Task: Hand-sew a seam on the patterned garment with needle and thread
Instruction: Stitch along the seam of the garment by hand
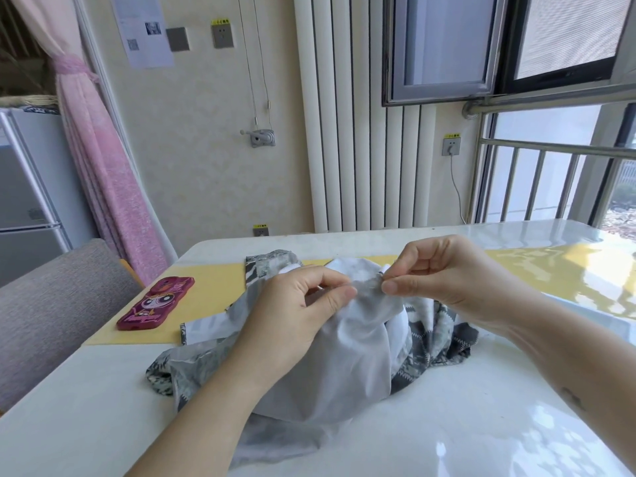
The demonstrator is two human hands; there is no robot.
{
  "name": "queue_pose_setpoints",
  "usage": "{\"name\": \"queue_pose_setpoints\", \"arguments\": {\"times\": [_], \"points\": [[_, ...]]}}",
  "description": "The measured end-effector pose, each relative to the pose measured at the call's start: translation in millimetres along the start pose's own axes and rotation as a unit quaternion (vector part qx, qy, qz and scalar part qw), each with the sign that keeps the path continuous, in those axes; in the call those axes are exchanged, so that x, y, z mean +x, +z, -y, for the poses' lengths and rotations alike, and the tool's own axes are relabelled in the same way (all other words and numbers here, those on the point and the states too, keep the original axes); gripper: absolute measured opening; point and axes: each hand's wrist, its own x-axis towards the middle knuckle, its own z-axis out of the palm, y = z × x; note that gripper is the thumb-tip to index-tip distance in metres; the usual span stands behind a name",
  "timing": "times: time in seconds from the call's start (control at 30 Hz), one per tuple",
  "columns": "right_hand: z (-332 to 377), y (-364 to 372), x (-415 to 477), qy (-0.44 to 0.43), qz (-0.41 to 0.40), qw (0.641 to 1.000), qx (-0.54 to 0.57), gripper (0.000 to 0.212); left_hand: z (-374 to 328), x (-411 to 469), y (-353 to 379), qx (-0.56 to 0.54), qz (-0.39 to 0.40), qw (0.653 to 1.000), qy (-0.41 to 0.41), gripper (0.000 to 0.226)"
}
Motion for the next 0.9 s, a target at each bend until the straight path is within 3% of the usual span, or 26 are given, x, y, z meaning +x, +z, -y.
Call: {"name": "queue_pose_setpoints", "arguments": {"times": [0.13,0.2,0.3,0.43,0.9], "points": [[6,-8,1,0.013,0.011,1.000,-0.023,0.015,3,-1,1,-0.002,0.006,1.000,-0.003,0.014],[11,-13,7,0.007,-0.004,0.995,-0.101,0.010,3,0,1,0.001,0.009,1.000,0.002,0.016],[17,-16,18,-0.032,0.014,0.947,-0.319,0.012,2,1,1,0.001,0.012,1.000,0.006,0.017],[22,-11,23,-0.054,0.073,0.894,-0.438,0.020,-1,1,-1,-0.003,0.013,1.000,0.001,0.018],[18,-13,29,-0.039,0.108,0.933,-0.341,0.020,1,0,-2,-0.019,0.017,1.000,-0.018,0.016]]}}
